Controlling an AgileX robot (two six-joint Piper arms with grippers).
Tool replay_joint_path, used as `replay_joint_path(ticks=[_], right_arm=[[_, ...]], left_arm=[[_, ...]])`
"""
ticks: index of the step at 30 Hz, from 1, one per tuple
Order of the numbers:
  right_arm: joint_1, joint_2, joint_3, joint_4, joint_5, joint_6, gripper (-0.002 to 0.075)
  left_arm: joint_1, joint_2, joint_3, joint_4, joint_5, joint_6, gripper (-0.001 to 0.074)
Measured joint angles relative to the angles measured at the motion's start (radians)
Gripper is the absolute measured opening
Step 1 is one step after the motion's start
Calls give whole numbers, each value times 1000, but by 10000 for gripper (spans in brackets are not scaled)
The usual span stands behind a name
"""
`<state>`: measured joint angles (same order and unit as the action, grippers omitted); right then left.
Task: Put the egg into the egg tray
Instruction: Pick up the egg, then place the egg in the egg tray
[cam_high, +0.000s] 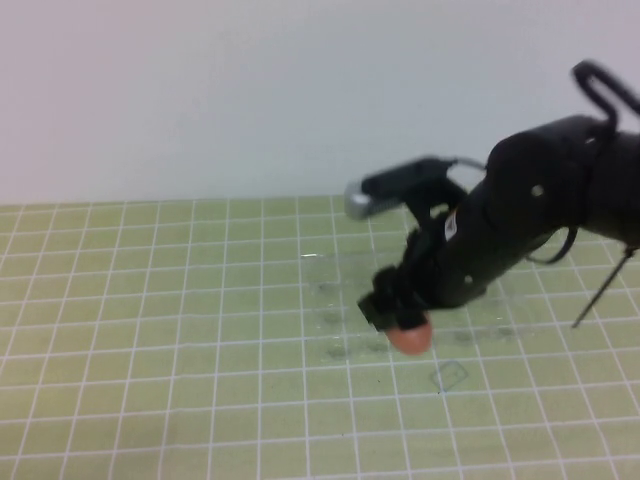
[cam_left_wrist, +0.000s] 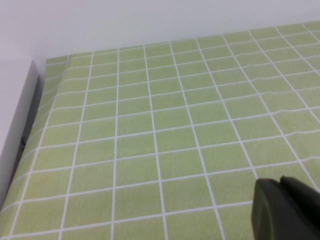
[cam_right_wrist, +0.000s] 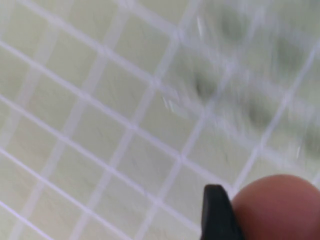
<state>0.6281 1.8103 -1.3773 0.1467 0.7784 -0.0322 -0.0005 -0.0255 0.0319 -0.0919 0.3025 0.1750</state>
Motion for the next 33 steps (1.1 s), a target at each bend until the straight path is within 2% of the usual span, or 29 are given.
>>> replay_joint_path(ticks=[4, 11, 14, 33], right_arm=[[33, -84, 39, 0, -191, -31, 396], [93, -80, 366, 6, -842, -80, 396], [101, -54, 442, 10, -1021, -80, 396], [112, 52, 461, 164, -1270, -145, 395]], left_arm=[[0, 0, 0, 0, 0, 0, 0], [0, 0, 0, 0, 0, 0, 0], [0, 0, 0, 0, 0, 0, 0], [0, 0, 0, 0, 0, 0, 0]])
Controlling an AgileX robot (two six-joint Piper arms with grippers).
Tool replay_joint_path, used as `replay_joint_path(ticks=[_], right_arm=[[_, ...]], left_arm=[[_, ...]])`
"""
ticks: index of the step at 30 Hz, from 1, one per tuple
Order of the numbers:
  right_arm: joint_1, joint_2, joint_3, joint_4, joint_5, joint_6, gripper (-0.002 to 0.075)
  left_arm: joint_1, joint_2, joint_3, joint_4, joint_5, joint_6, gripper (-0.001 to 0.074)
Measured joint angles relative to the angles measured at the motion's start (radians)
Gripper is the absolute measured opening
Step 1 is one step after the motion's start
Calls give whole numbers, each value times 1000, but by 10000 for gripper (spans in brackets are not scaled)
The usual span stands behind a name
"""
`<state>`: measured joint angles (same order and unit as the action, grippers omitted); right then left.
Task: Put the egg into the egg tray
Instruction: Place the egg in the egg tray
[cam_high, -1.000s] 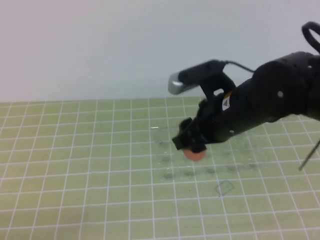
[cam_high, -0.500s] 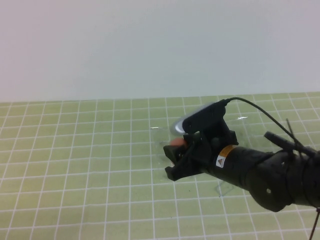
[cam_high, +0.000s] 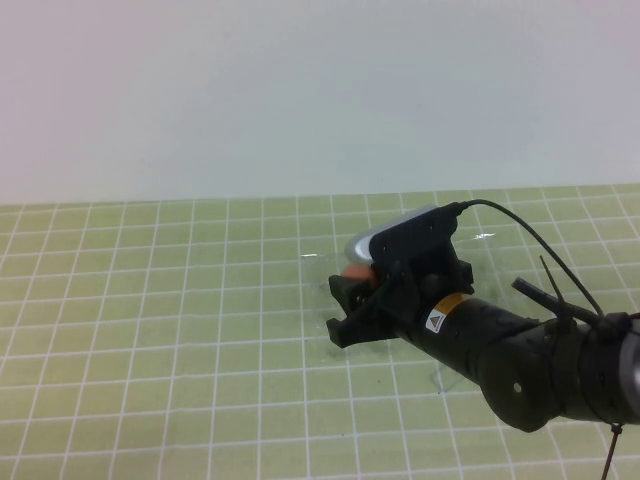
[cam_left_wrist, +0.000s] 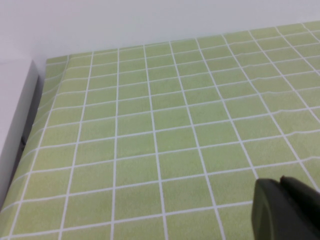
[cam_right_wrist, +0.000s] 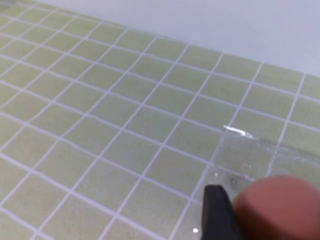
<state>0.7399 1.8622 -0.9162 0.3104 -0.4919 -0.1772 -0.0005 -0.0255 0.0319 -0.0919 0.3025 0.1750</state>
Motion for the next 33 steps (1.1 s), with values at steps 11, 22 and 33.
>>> replay_joint_path(ticks=[11, 22, 33], right_arm=[[4, -5, 80, 98, -87, -78, 394], [8, -5, 95, 124, -108, -84, 394], [11, 38, 60, 127, -62, -174, 394]], left_arm=[[0, 0, 0, 0, 0, 0, 0], [0, 0, 0, 0, 0, 0, 0], [0, 0, 0, 0, 0, 0, 0]])
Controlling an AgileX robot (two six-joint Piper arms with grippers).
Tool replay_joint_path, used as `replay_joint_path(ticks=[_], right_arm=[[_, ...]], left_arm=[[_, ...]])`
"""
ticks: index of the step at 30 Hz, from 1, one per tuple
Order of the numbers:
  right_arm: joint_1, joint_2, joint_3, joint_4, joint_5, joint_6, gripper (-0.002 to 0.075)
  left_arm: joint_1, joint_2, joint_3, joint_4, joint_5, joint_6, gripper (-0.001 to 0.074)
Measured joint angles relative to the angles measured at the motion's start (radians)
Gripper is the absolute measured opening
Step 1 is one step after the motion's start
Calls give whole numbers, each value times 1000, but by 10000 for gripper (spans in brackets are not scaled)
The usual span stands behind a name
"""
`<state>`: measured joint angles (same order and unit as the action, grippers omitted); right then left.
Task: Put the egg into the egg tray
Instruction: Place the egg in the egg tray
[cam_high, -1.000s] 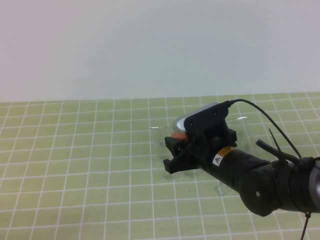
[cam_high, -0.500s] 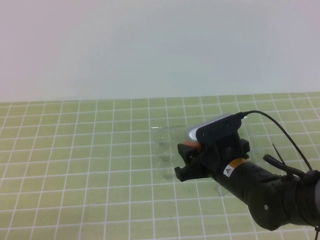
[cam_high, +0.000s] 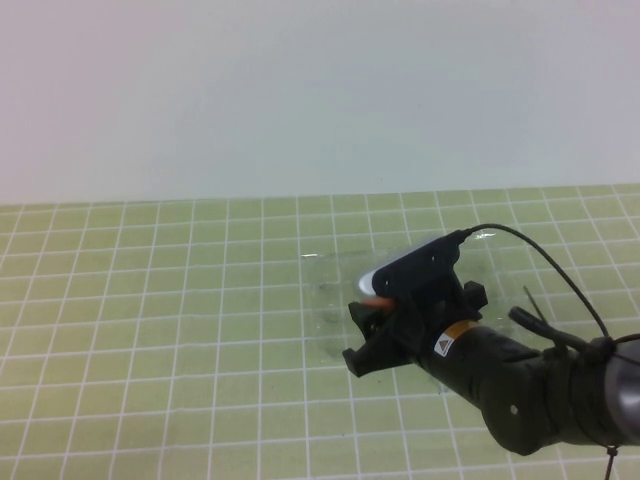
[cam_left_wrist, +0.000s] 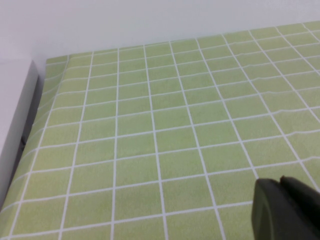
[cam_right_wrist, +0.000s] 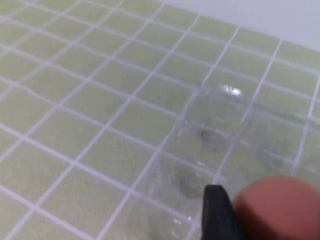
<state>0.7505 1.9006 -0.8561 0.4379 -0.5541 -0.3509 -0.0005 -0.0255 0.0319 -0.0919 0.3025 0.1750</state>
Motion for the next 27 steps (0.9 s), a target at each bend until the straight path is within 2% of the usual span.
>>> replay_joint_path(ticks=[27], right_arm=[[0, 38, -9, 13, 1, -8, 393]], left_arm=[[0, 0, 0, 0, 0, 0, 0]])
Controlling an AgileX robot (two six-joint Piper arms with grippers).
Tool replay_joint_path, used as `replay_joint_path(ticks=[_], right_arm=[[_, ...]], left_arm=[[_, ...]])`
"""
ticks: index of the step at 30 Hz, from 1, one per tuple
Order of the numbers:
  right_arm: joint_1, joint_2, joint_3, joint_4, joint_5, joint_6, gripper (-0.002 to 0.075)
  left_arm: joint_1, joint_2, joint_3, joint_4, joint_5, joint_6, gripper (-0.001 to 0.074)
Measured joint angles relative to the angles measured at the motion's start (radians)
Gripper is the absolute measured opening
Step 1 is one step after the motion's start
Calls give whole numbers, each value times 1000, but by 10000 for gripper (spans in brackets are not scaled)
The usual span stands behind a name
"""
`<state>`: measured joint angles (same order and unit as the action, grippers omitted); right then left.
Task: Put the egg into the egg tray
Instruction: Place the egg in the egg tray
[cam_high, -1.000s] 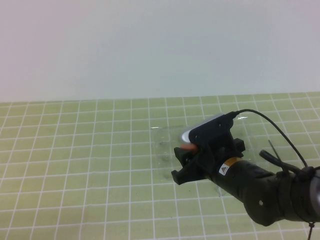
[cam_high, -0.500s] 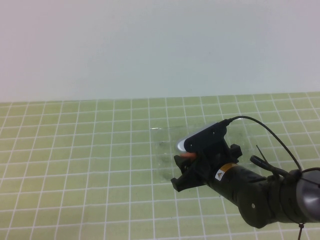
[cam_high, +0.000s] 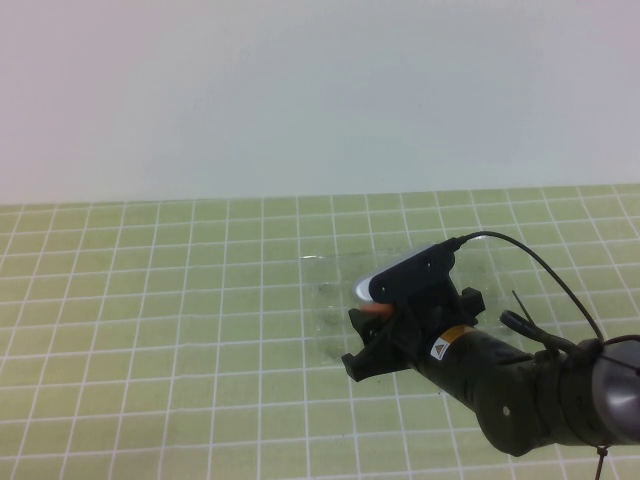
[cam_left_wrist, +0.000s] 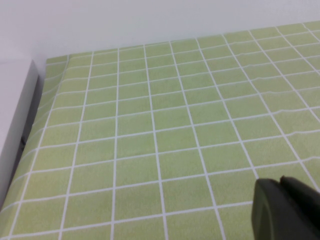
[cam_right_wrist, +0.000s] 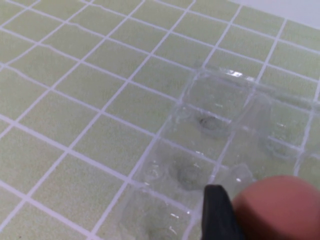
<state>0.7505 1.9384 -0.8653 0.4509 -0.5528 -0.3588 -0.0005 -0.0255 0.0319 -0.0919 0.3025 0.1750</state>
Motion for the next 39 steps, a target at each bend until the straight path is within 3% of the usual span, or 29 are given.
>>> replay_joint_path(ticks=[14, 21, 26, 36, 39], right_arm=[[0, 27, 0, 1, -16, -2, 395], [0, 27, 0, 14, 18, -17, 482], [2, 12, 0, 30, 37, -29, 497], [2, -259, 0, 35, 78, -74, 496], [2, -371, 0, 35, 129, -75, 435]], left_arm=[[0, 0, 0, 0, 0, 0, 0], [0, 0, 0, 0, 0, 0, 0], [0, 0, 0, 0, 0, 0, 0], [0, 0, 0, 0, 0, 0, 0], [0, 0, 0, 0, 0, 0, 0]])
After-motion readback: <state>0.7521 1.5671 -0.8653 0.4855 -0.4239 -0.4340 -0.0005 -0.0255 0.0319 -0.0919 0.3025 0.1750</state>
